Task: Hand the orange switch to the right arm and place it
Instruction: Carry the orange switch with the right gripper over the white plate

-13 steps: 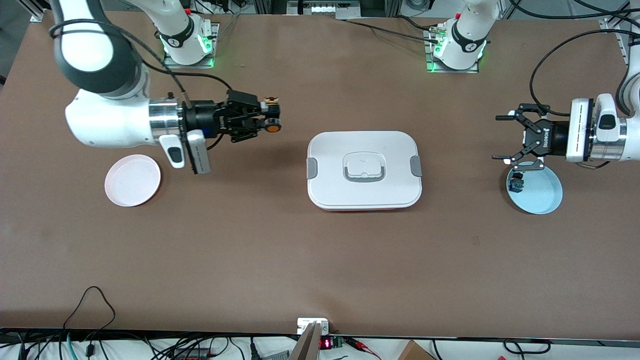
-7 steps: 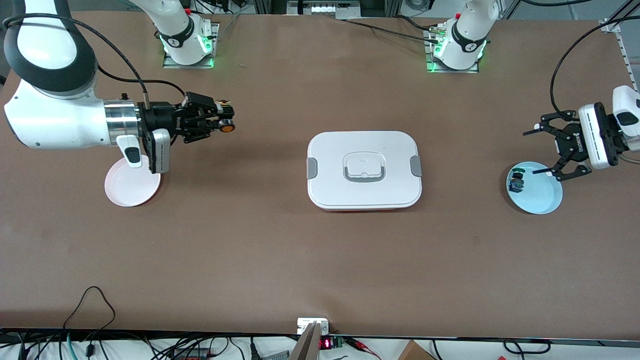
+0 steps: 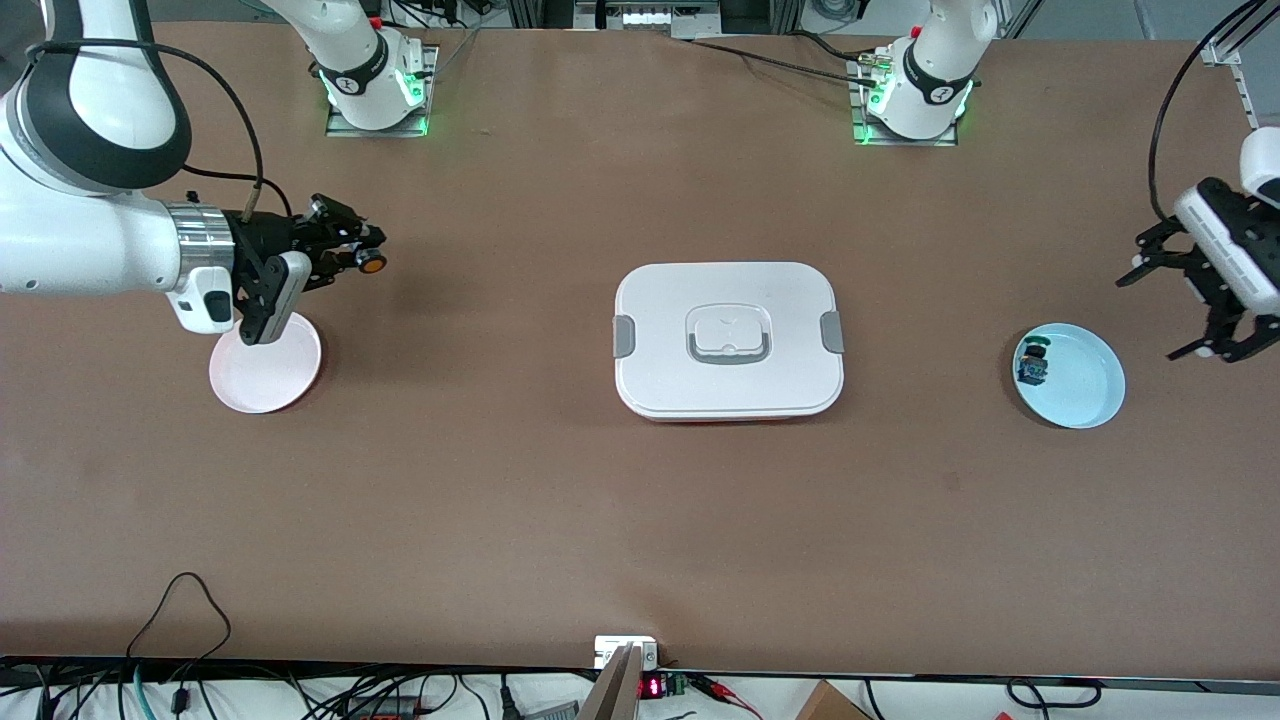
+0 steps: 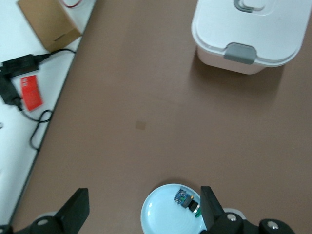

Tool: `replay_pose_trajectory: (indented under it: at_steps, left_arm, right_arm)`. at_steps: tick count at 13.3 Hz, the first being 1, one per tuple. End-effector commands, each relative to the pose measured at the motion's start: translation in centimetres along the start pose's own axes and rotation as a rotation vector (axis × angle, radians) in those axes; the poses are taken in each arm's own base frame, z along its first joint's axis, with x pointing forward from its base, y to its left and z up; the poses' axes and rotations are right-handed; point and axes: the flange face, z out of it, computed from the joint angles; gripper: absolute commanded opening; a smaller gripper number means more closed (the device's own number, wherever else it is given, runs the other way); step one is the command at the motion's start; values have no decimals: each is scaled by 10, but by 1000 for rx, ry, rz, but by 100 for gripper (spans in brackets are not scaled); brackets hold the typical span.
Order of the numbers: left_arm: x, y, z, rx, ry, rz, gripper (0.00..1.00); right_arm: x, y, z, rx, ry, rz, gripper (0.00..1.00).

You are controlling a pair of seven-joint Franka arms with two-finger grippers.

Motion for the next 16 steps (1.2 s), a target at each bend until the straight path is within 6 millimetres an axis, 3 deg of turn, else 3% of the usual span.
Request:
replay_pose_trajectory:
  at_steps: [1,4,6,12,16]
  left_arm:
    - [-25,-2,-18,48,-26,-141,100]
    - [-43,4,-38,57,-27,-376,100]
    - [-52,4,-40,49,-30,-492,100]
    - [-51,12,-33,3,-95,-907,100]
    - [-27,22,-31,16,-219,-1103,100]
  right_arm:
    - [-28,25,-6,-116,-100,-91,8]
    - [-45,57,-7,-298,-274,-239,8]
    - [-56,77,1,-358,-319,-316,8]
    - [-70,130,18,-523,-398,-657,8]
    - [-92,171,46,-563,-393,-797,8]
